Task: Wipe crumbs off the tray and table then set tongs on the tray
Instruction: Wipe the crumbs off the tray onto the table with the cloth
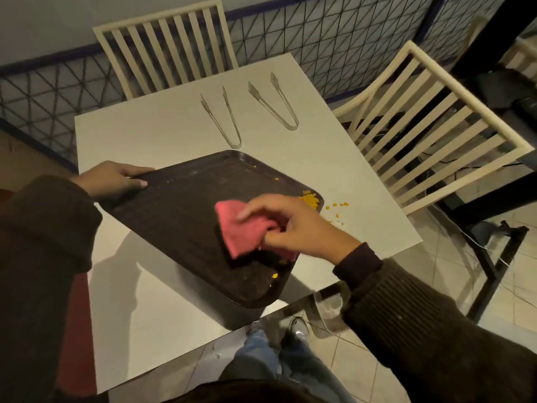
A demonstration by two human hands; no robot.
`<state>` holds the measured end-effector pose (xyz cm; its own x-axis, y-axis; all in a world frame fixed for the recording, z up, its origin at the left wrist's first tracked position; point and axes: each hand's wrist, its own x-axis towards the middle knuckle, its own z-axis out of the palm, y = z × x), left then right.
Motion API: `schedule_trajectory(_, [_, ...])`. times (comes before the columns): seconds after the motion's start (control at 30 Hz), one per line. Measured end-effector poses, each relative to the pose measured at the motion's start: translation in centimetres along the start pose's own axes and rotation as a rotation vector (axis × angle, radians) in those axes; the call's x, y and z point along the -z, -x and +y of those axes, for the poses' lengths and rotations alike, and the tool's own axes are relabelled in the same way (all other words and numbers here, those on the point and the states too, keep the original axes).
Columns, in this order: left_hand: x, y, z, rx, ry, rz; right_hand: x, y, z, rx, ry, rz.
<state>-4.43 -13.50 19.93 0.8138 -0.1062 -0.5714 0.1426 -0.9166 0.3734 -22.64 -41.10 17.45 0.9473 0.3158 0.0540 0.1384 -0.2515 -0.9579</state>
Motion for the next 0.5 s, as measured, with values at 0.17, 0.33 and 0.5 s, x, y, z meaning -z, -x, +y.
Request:
schedule_trajectory(0.17, [-0.5,-0.2,-0.4,0.0,-0.018,-0.008,-2.8,0.9,1.0,0.068,0.254,-0.305])
schedule_trajectory(0.33, [-0.6,0.2,-1.0,-0.022,-0.004,-0.01,-2.4,2.8,4.6,-0.001,0.372,-0.272])
schedule_trajectory(0.5, [0.9,0.3,-0.5,-0.097,-0.07,-0.005,-0.8,4.1,8.3,-0.146,0.509,-0.181])
